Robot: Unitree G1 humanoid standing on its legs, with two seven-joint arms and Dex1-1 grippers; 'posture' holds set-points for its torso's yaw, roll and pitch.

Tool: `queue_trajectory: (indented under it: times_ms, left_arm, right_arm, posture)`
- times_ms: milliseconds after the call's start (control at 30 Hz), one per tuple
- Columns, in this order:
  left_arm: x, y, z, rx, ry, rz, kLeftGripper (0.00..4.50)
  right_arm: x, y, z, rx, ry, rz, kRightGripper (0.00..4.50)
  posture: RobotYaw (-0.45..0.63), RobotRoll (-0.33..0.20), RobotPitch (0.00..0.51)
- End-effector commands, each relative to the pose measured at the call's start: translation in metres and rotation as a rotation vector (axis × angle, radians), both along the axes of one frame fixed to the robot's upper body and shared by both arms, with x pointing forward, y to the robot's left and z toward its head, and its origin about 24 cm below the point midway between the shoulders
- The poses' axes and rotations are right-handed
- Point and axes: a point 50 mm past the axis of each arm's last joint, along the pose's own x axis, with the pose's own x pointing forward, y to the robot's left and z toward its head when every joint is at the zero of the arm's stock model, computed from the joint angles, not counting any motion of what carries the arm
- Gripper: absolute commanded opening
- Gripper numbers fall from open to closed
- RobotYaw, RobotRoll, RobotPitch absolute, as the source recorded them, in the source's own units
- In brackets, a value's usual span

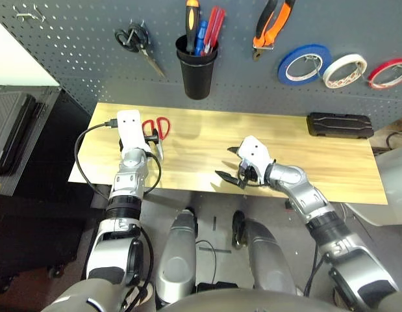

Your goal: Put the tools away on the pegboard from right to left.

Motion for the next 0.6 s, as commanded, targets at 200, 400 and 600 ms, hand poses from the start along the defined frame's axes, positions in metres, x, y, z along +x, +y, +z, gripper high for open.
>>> queue_trajectory:
  times_ms: [200,400,600]
  left_arm:
    - [0.004,0.010,-0.019,-0.011,0.101,0.073,4.48]
    - [0.005,0.012,-0.023,-0.016,0.161,0.088,4.48]
    - [-0.001,0.011,-0.036,-0.034,0.254,0.063,4.48]
  right_arm:
    - [-0.011,-0.004,0.002,0.000,0.019,-0.027,4.50]
    - [-0.010,-0.012,0.019,0.013,-0.011,-0.063,4.50]
    - [-0.014,-0.032,0.037,-0.011,-0.036,-0.084,4.50]
  posture:
    - [0.24,0.000,0.322]
    - [0.23,0.000,0.314]
    - [0.22,0.000,0.305]
